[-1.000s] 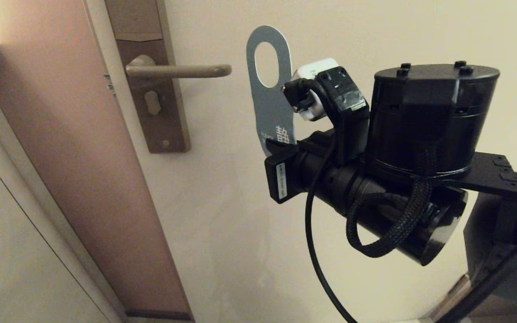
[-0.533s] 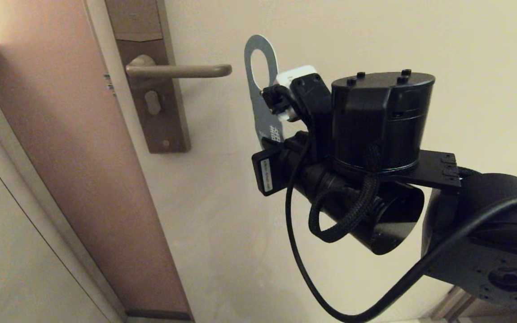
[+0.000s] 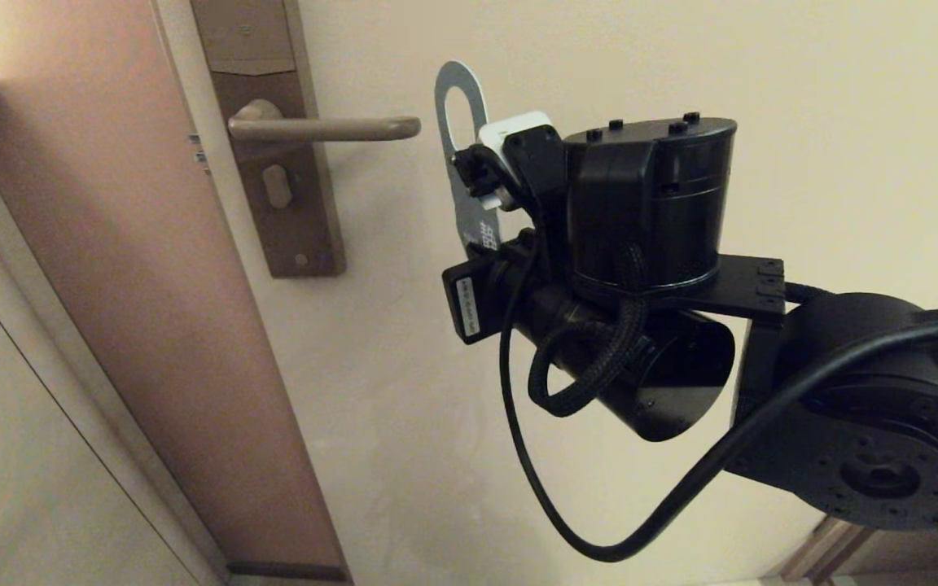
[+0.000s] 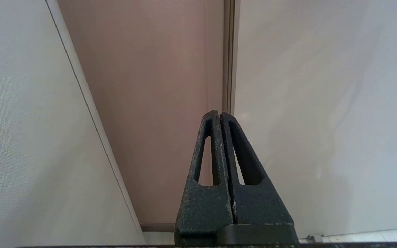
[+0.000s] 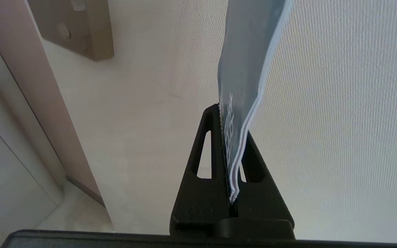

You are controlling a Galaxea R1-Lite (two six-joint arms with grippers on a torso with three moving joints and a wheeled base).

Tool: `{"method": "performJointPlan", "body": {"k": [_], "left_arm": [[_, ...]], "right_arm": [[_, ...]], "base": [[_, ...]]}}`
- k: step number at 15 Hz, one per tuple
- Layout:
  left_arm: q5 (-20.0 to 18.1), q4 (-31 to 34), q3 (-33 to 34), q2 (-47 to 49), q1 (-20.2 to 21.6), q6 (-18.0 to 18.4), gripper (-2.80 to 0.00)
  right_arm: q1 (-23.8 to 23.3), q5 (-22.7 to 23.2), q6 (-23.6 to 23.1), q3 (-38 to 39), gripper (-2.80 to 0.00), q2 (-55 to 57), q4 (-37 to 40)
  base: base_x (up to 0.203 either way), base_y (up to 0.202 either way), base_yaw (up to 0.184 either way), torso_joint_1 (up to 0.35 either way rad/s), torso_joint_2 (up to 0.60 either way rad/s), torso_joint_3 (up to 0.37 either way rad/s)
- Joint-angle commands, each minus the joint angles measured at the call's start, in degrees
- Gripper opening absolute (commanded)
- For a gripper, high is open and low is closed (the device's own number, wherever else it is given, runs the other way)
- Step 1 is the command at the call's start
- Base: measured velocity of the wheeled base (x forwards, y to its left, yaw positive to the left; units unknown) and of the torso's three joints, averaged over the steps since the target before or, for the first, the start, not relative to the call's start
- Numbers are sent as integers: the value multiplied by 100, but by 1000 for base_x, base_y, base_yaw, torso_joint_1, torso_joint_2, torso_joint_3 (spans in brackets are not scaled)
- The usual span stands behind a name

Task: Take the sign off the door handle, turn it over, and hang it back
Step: Hang the sign back with the other side facing out

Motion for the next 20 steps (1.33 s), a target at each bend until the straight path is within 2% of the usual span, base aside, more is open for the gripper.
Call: {"method": "performJointPlan", "body": {"k": [1, 12, 15, 20], "left_arm": [[0, -4, 0, -2, 1, -1, -280], [0, -4, 0, -2, 1, -1, -280], [0, -4, 0, -2, 1, -1, -280], [0, -4, 0, -2, 1, -1, -280]], "right_arm": [[11, -27, -7, -81, -280, 54, -6], [100, -36, -7, -522, -280, 428, -6], [199, -239, 1, -798, -280, 644, -6], [222, -247, -17, -942, -280, 795, -14]], "base": [[0, 0, 0, 0, 0, 0], [0, 0, 0, 0, 0, 0], [0, 0, 0, 0, 0, 0], [0, 0, 0, 0, 0, 0]]}}
